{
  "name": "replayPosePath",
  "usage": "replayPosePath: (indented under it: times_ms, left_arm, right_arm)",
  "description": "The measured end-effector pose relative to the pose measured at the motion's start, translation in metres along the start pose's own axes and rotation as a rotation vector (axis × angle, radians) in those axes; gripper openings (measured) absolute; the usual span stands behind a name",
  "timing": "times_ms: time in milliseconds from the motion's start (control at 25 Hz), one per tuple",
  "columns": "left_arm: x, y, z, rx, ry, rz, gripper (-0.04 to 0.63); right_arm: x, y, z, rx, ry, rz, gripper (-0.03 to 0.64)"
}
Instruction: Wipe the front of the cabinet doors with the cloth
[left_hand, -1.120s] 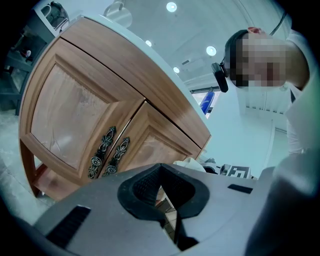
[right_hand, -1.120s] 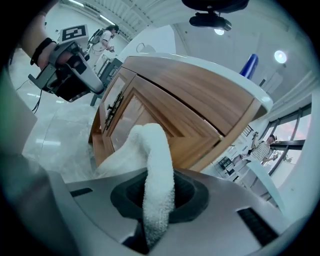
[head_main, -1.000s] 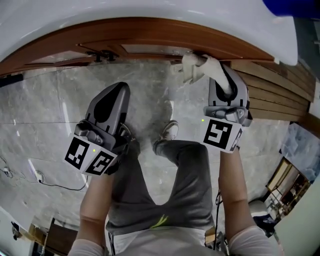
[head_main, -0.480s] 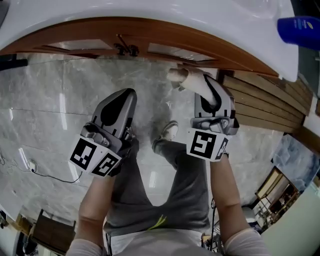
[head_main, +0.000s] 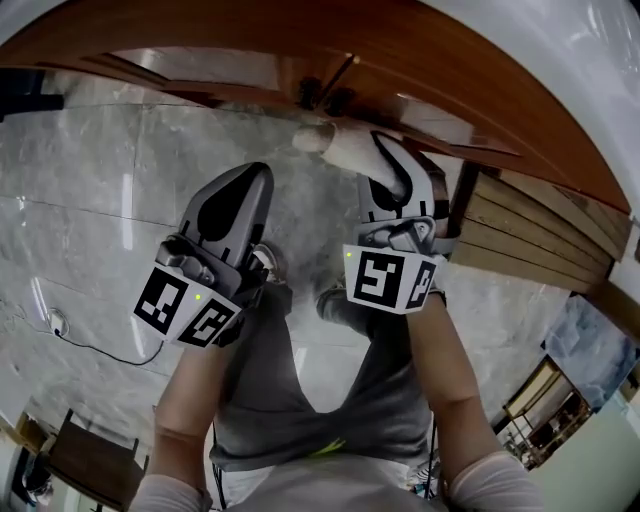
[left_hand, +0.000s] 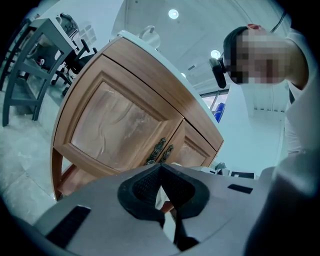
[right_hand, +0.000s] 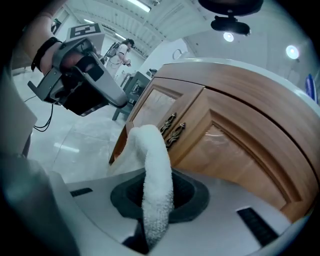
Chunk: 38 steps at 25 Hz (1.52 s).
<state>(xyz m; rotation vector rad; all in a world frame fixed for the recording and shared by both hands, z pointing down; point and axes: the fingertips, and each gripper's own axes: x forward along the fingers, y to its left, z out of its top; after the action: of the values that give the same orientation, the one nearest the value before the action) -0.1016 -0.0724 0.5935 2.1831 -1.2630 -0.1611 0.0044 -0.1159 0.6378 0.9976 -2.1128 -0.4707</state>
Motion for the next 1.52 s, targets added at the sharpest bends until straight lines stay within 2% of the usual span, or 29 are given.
replayPosePath:
  times_ms: [320,560,1000,1520]
  left_arm:
    - [-0.003,0.031,-0.001,0.012,-0.011,0.012,0.017]
    - [0.006,0.030,-0.009,0.004,0.010,0.002,0.015]
    - [0.032,-0.005,-0.013,-0.002,0.056,-0.038,0.015]
    - [0.054,-0.041,-0.032,-0.012,0.089,-0.057,0.015]
  right_arm:
    - [0.029,0.012,-0.003,-0.045,0.008,0.012,0.072]
    - [0.028,-0.001,-0.021,-0.038,0.045,-0.008,0.072]
    - [0.001,-0.040,-0.078,-0.028,0.147,-0.054,0.072]
    - [-0.033,-0.074,-0.135,-0.010,0.219,-0.098,0.072]
